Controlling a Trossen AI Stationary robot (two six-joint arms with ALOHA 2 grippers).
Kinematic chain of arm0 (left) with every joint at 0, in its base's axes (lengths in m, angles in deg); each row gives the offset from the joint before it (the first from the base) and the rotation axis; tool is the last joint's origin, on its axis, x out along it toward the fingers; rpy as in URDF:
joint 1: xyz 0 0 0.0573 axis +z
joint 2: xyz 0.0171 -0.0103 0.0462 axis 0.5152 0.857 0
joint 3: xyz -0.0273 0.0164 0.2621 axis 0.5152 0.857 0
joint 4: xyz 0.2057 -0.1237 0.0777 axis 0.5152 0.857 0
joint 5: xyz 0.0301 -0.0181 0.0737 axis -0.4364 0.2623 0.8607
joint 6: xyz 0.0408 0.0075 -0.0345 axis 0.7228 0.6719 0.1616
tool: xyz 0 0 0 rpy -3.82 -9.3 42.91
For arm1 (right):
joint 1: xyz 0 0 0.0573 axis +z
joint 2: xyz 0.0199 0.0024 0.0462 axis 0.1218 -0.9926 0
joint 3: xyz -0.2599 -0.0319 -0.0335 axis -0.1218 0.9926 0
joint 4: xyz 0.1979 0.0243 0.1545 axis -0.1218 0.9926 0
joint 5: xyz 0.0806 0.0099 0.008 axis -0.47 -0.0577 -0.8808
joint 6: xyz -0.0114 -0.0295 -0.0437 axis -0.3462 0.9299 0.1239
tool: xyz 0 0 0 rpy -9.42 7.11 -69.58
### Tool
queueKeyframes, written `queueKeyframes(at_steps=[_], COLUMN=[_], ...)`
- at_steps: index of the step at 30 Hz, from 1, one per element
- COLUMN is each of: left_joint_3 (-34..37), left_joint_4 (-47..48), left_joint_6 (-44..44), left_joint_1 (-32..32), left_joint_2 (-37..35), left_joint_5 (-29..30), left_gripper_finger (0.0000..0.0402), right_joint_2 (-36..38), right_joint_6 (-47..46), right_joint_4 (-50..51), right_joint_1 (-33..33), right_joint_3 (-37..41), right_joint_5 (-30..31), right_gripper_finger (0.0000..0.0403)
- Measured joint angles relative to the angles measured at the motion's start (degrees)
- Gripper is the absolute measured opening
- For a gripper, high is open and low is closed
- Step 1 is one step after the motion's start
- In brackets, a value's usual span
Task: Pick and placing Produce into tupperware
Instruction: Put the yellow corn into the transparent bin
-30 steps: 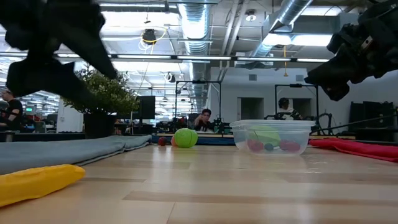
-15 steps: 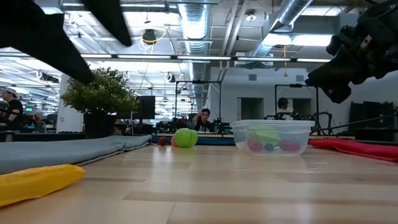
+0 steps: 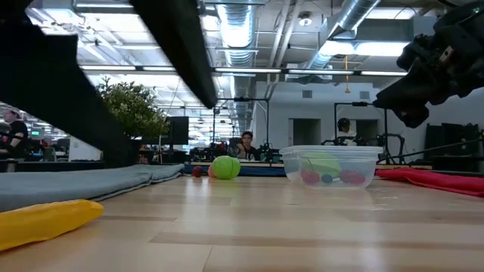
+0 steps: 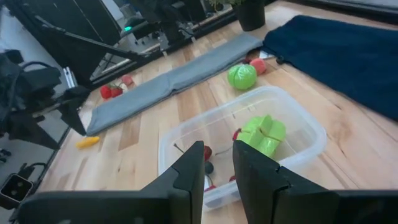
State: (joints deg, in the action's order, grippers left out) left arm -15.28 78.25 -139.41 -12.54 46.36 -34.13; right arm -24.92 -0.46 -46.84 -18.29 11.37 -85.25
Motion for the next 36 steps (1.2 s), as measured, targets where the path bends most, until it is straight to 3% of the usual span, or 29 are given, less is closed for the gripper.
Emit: queueKeyframes(at_steps=[5,11,18,36], left_joint_3=[-7.8,-14.7,-14.1,-12.8], left_joint_4=[8.4,22.2,17.9,19.5], left_joint_6=[-5.4,-13.2,-14.8,-14.8], left_joint_1=[-0.5,-1.2,-1.9,-1.6], left_joint_2=[3.9,6.8,6.7,8.6], left_joint_5=[-2.3,-6.2,-4.1,-13.0], left_gripper_finger=[0.0254,0.0199,0.0156,0.0148], right_joint_2=[0.0,0.0,0.0,0.0], right_joint_6=[0.0,0.0,0.0,0.0], right_joint_4=[0.7,1.2,1.9,3.2], right_joint_1=[0.0,0.0,0.0,0.0], right_joint_3=[0.0,0.0,0.0,0.0], right_joint_5=[0.0,0.0,0.0,0.0], right_gripper_finger=[0.0107,0.0107,0.0107,0.0107])
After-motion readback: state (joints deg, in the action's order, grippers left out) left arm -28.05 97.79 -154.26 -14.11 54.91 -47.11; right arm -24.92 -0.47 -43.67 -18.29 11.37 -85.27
